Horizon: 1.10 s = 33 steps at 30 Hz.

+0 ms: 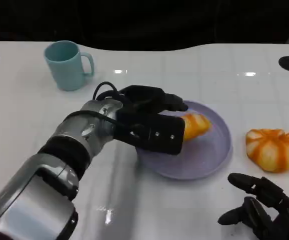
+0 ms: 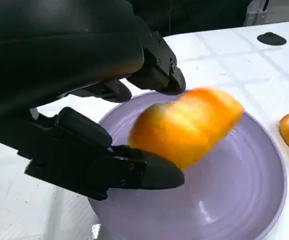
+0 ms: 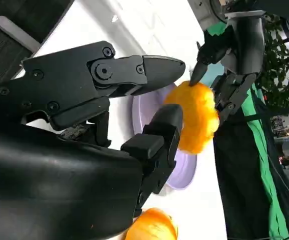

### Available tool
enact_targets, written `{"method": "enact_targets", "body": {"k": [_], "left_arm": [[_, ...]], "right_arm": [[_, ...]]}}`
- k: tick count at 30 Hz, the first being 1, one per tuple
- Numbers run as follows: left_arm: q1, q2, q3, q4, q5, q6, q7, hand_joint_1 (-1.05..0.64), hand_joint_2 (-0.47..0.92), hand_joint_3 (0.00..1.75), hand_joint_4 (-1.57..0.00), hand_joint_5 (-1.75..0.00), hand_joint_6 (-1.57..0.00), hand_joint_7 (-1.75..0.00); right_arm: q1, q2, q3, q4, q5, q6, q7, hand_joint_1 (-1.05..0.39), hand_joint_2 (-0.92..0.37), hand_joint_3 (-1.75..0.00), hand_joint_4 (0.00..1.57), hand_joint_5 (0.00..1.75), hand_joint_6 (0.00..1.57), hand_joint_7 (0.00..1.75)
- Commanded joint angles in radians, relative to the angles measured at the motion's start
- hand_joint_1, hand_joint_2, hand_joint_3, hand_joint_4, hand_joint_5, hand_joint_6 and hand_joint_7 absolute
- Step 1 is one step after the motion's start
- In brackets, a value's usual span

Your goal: Grasp the bread from the table and place it into the plate.

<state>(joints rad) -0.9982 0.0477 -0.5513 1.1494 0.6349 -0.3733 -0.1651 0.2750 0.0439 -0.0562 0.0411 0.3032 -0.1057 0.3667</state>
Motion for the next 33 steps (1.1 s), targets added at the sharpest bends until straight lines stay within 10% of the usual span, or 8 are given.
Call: {"method": "enact_targets", "body": {"k": [1, 17, 23, 27, 33], "left_arm": [[-0.03, 0.015, -0.003, -0.013, 0.005, 0.004, -0.012, -0.79, 0.92, 0.46, -0.3, -0.09, -0.4, 0.0], [0.163, 0.127, 0.212, -0.267, -0.289, -0.041, -0.21, -0.63, 0.92, 0.34, -0.38, -0.11, -0.48, -0.03], [0.407, 0.089, 0.384, -0.496, -0.578, 0.034, -0.271, -0.44, 0.92, 0.33, -0.63, -0.27, -0.61, -0.08], [0.525, 0.053, 0.457, -0.645, -0.709, 0.156, -0.269, -0.45, 0.92, 0.38, -0.62, -0.8, -0.78, -0.11], [0.548, 0.05, 0.463, -0.707, -0.715, 0.215, -0.27, -0.45, 0.92, 0.38, -0.61, -0.89, -0.8, -0.11]], "right_arm": [[0.001, -0.011, -0.001, -0.011, 0.002, 0.006, -0.007, -0.76, -0.92, -0.28, 0.73, 1.17, 0.79, 0.65], [-0.003, 0.001, -0.008, 0.017, 0.03, -0.012, 0.011, -0.75, -0.92, -0.27, 0.77, 1.1, 0.83, 0.6], [0.003, -0.004, -0.009, 0.005, 0.033, -0.001, 0.012, -0.75, -0.92, -0.27, 0.78, 1.08, 0.84, 0.59], [0.004, -0.008, -0.009, 0.007, 0.031, -0.005, 0.017, -0.75, -0.92, -0.27, 0.77, 1.08, 0.84, 0.59], [0.004, -0.008, -0.009, 0.007, 0.031, -0.005, 0.017, -0.75, -0.92, -0.27, 0.77, 1.08, 0.84, 0.59]]}}
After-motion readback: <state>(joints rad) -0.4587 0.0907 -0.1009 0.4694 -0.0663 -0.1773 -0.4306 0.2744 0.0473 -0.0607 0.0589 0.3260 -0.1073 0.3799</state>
